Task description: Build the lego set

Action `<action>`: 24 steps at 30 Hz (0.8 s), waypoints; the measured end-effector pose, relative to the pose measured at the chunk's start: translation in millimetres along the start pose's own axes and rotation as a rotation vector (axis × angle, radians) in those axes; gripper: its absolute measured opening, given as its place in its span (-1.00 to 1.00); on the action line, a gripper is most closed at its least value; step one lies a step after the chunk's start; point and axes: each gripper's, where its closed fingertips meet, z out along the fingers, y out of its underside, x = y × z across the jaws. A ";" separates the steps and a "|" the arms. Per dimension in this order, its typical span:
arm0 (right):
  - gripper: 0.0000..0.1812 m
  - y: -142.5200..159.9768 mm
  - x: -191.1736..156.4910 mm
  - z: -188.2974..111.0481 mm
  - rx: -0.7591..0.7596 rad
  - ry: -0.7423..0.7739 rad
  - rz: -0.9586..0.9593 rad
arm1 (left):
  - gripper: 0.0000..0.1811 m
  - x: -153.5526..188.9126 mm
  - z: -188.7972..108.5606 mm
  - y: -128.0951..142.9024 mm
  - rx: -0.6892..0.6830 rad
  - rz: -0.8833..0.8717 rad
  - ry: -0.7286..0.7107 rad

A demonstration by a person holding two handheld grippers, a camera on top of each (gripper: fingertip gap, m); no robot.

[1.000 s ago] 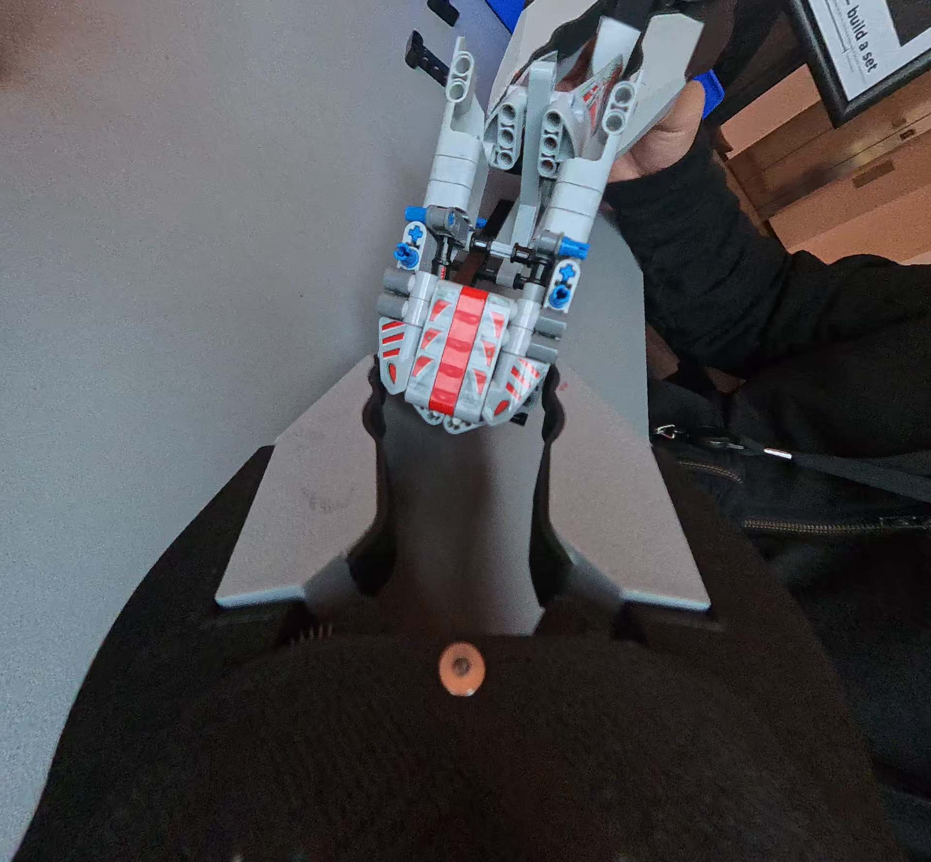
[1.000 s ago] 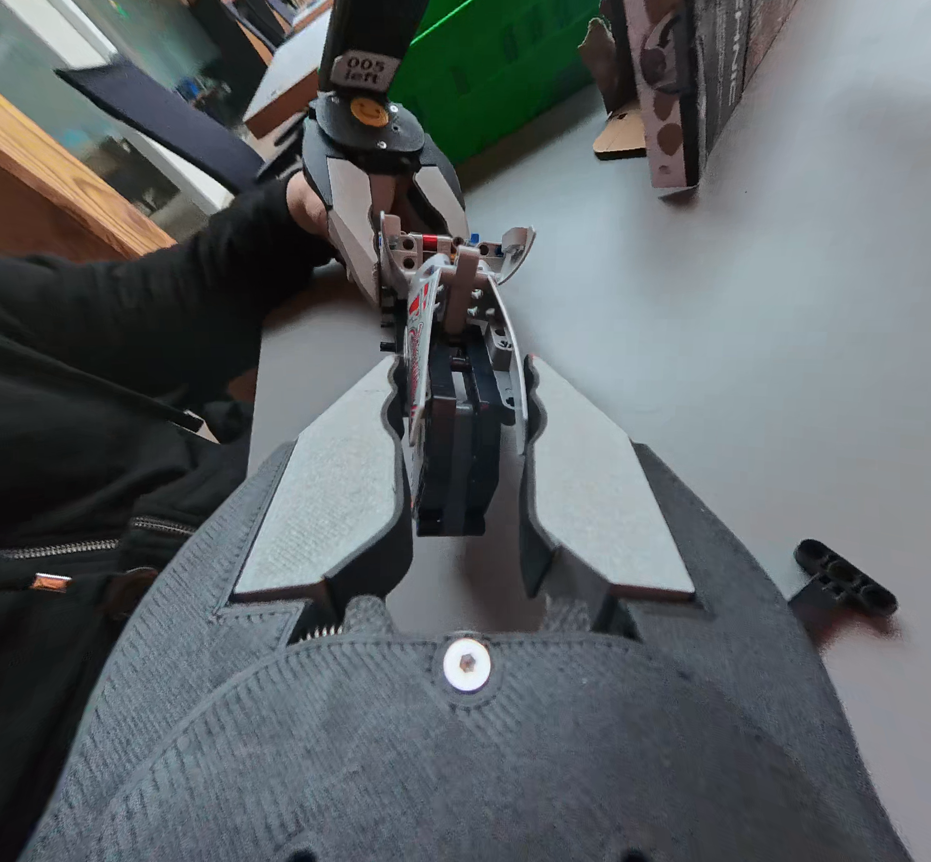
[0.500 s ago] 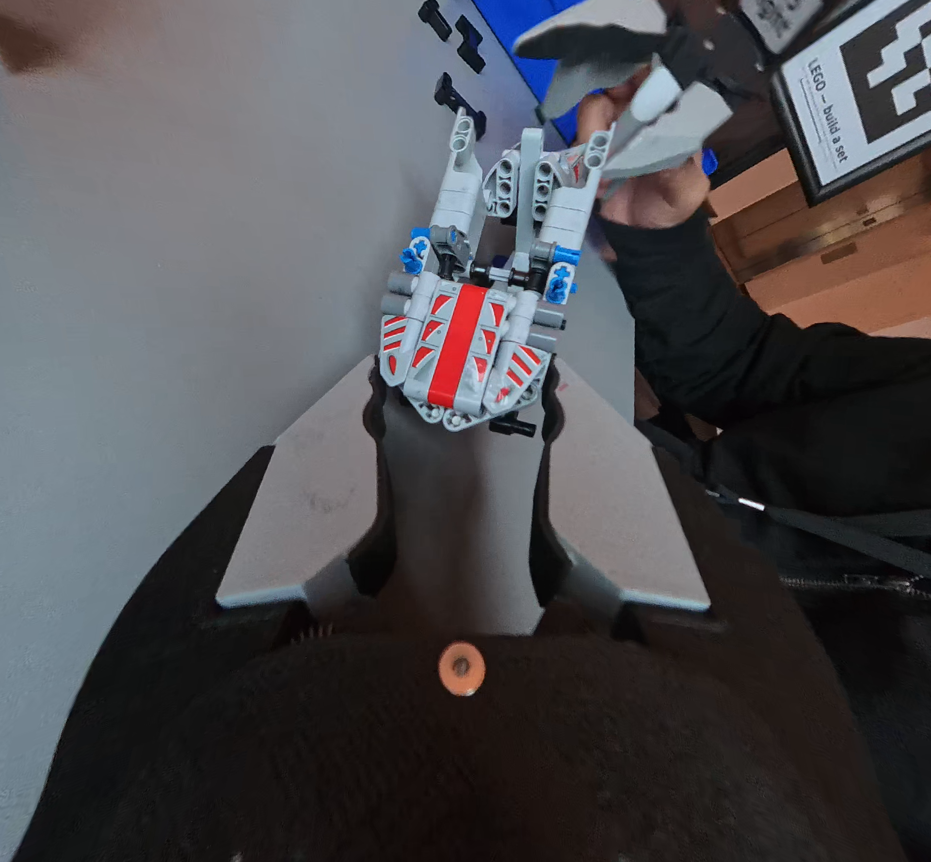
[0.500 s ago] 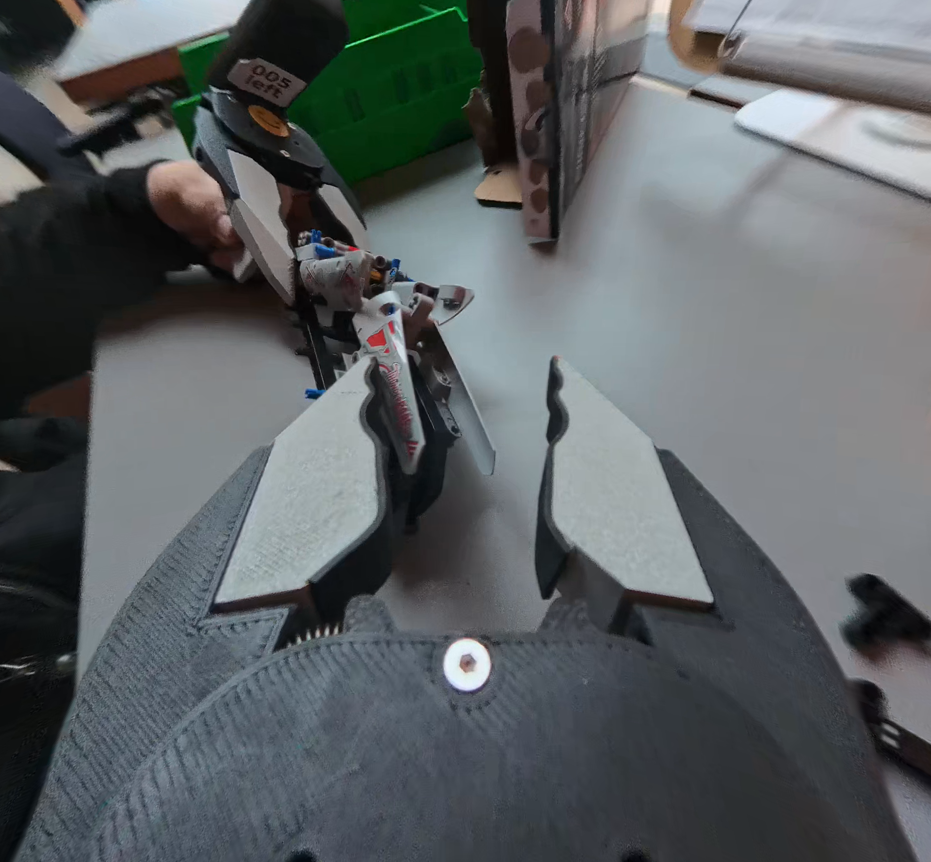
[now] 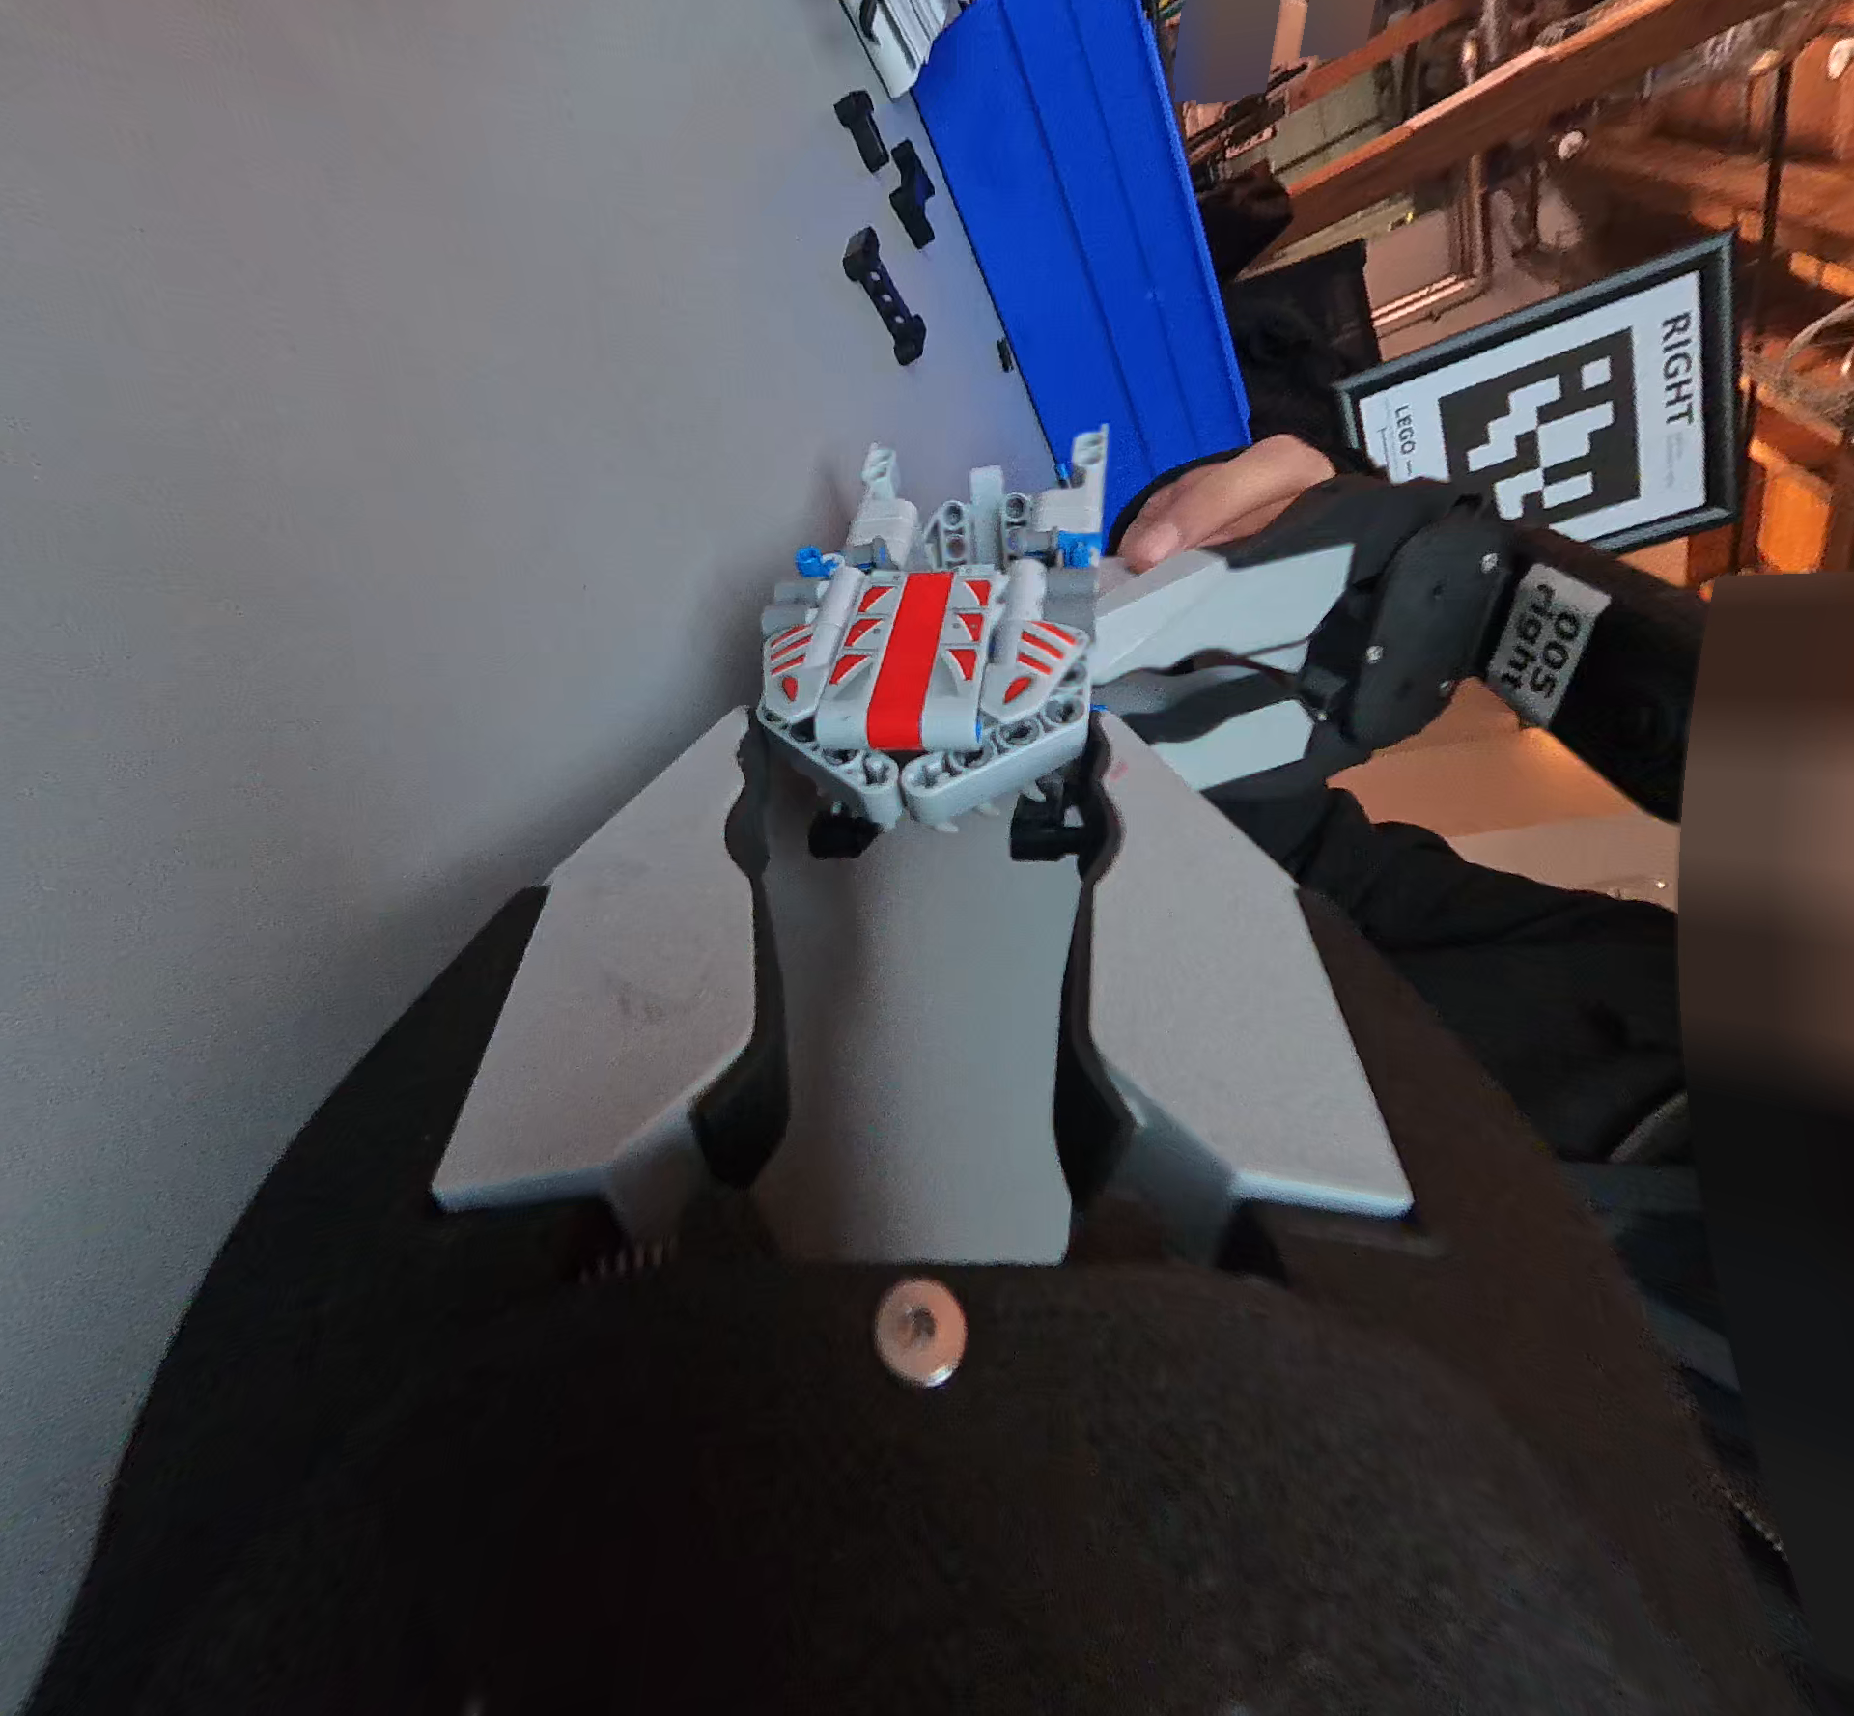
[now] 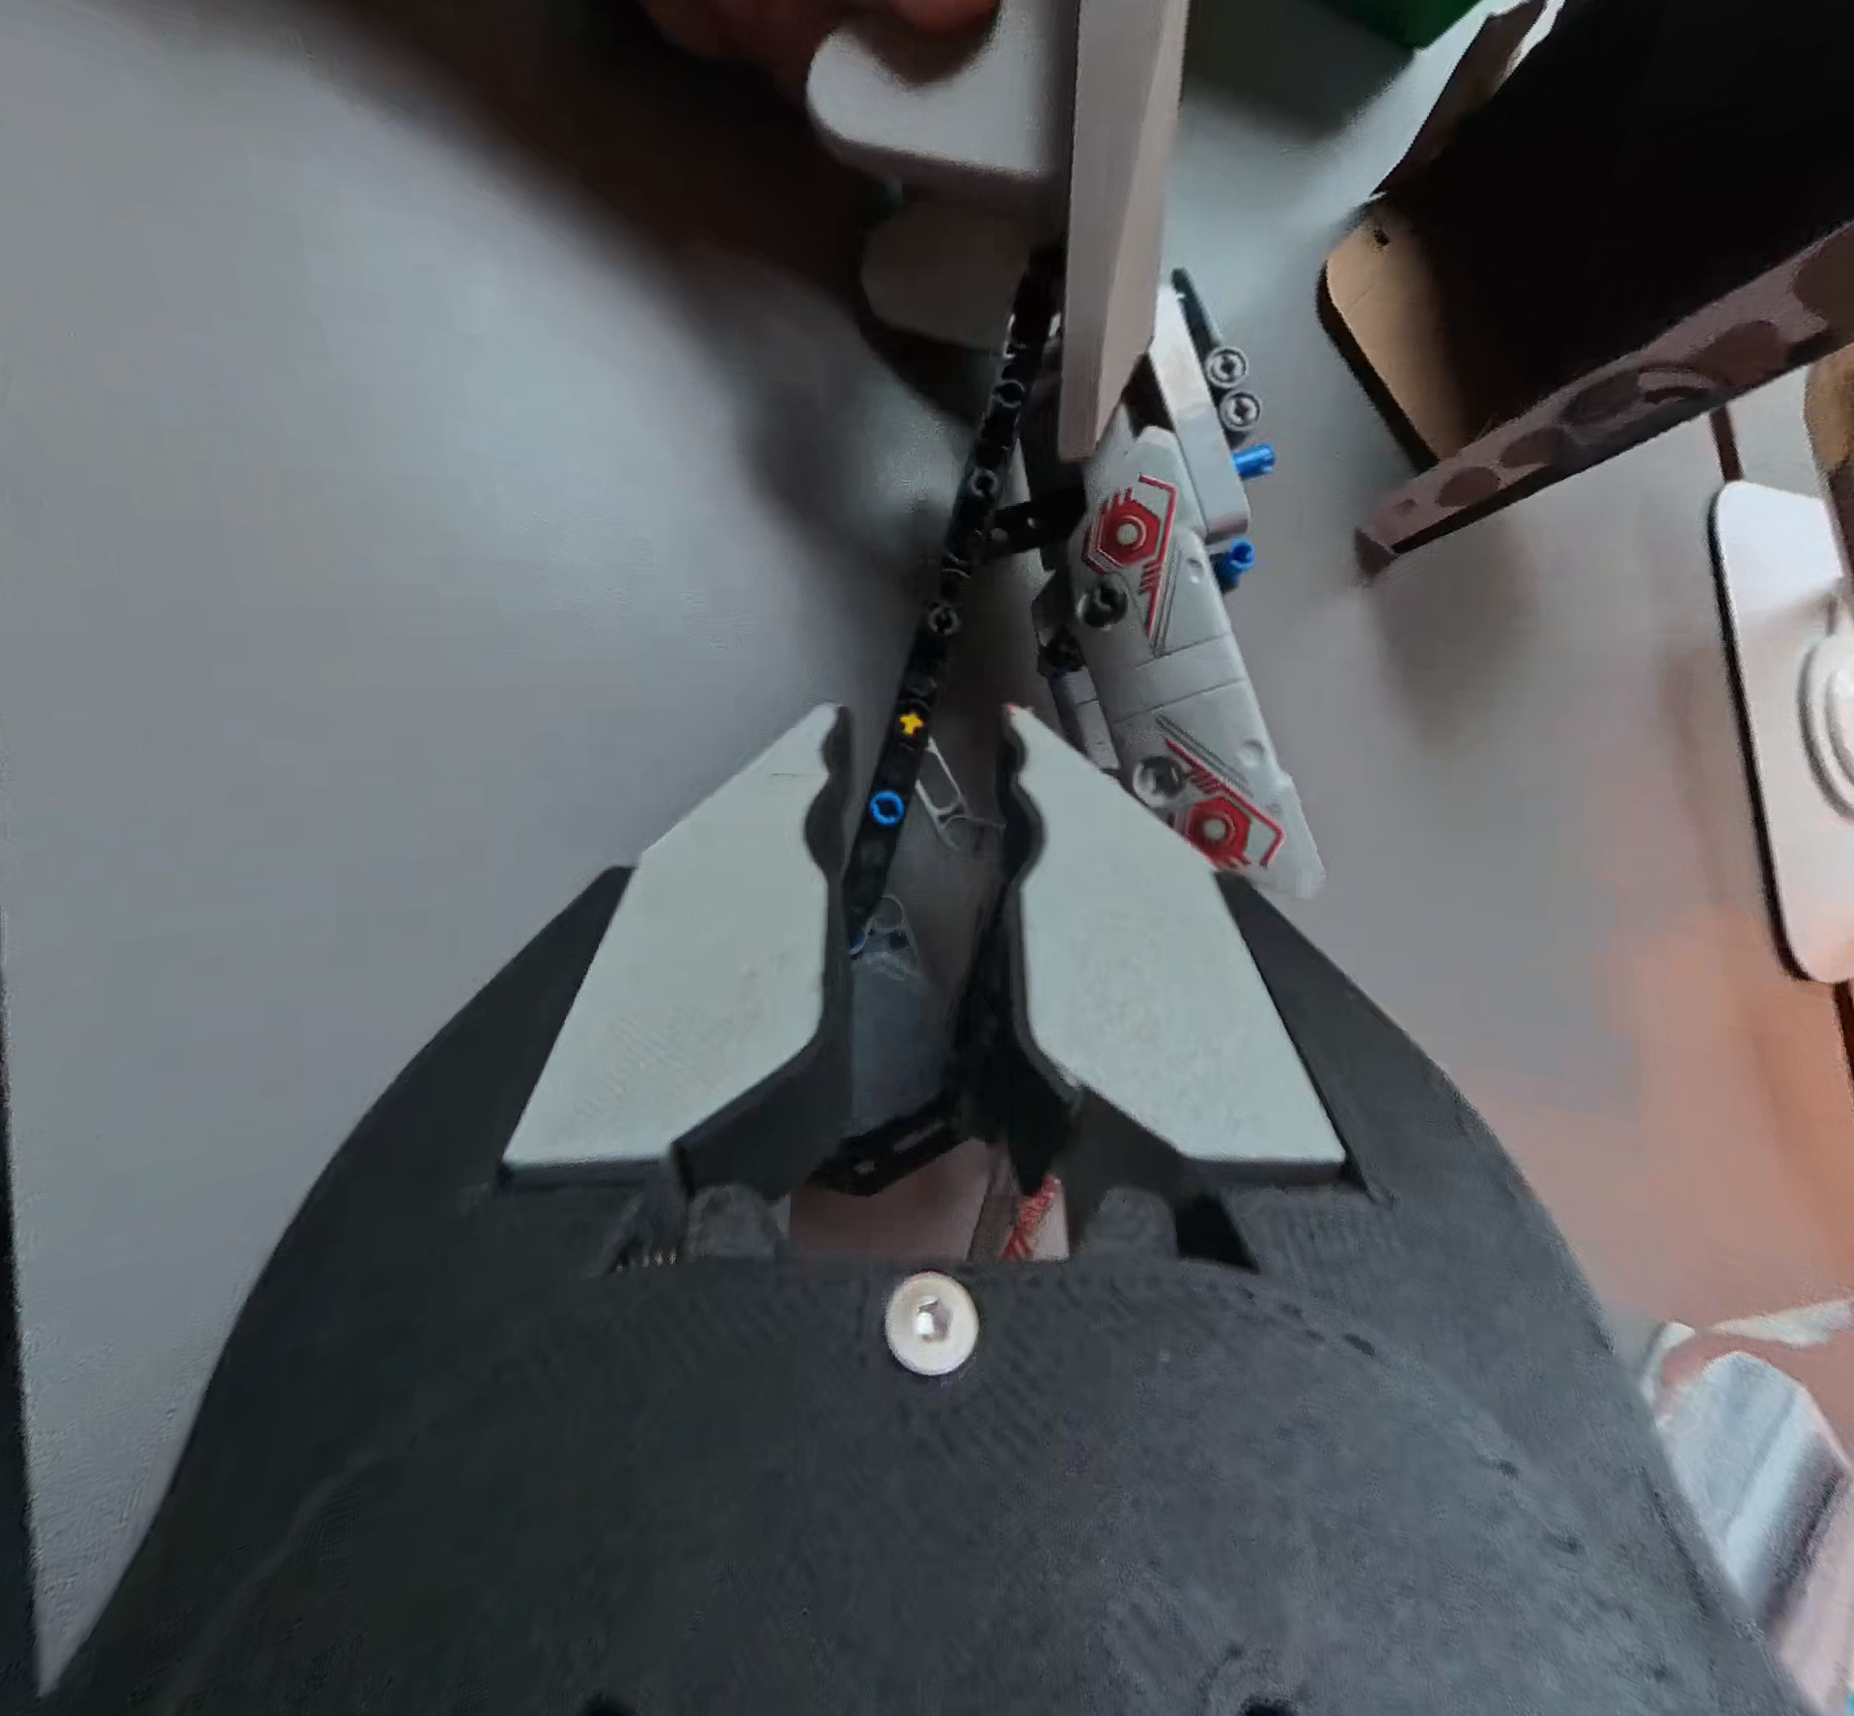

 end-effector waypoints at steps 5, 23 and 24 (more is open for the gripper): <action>-0.93 3.9 5.7 1.6 0.053 -0.121 0.113 | -0.38 -2.3 -14.5 -9.2 0.042 0.049 -0.026; -0.96 7.0 21.9 -23.2 0.312 -0.355 0.339 | -0.59 21.4 -14.1 -10.7 0.004 0.762 -0.306; -0.96 6.5 23.5 -25.3 0.331 -0.363 0.360 | -0.63 22.9 -17.8 -11.8 0.015 0.737 -0.323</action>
